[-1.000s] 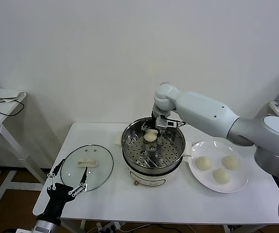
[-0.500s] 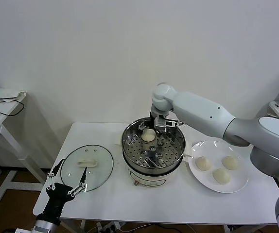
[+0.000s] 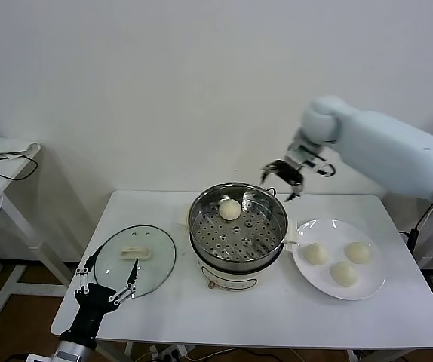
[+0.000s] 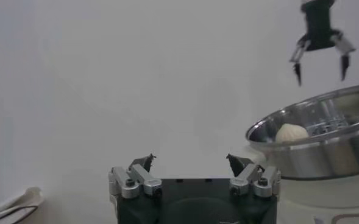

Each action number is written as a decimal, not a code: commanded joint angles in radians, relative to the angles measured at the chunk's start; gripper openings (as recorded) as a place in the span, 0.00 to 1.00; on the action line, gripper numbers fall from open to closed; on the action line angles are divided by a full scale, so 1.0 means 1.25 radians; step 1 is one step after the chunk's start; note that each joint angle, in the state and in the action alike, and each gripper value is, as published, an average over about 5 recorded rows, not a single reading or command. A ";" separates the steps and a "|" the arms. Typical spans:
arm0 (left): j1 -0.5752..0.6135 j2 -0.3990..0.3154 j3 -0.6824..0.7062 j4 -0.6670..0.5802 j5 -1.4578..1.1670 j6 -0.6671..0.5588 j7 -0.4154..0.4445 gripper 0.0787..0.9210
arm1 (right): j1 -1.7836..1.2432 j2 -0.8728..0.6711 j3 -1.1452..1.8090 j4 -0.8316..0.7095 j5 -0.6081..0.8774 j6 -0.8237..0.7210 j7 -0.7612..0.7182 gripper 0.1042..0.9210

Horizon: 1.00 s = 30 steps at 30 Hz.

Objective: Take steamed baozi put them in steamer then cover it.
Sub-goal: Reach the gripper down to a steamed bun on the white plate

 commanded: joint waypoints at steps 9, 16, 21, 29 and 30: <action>0.013 0.000 0.002 -0.005 0.008 0.000 -0.001 0.88 | -0.197 -0.144 -0.044 -0.032 0.156 -0.243 0.124 0.88; 0.023 -0.001 -0.005 -0.009 0.010 -0.002 -0.001 0.88 | -0.263 -0.095 0.013 -0.072 0.132 -0.243 0.151 0.88; 0.027 -0.004 -0.004 -0.009 0.011 -0.002 -0.001 0.88 | -0.302 -0.051 0.055 -0.124 0.109 -0.237 0.161 0.88; 0.030 -0.004 -0.009 -0.007 0.012 -0.004 -0.002 0.88 | -0.318 -0.007 0.065 -0.162 0.084 -0.232 0.154 0.88; 0.031 -0.005 -0.009 -0.006 0.012 -0.005 -0.002 0.88 | -0.319 -0.004 0.065 -0.163 0.082 -0.232 0.153 0.88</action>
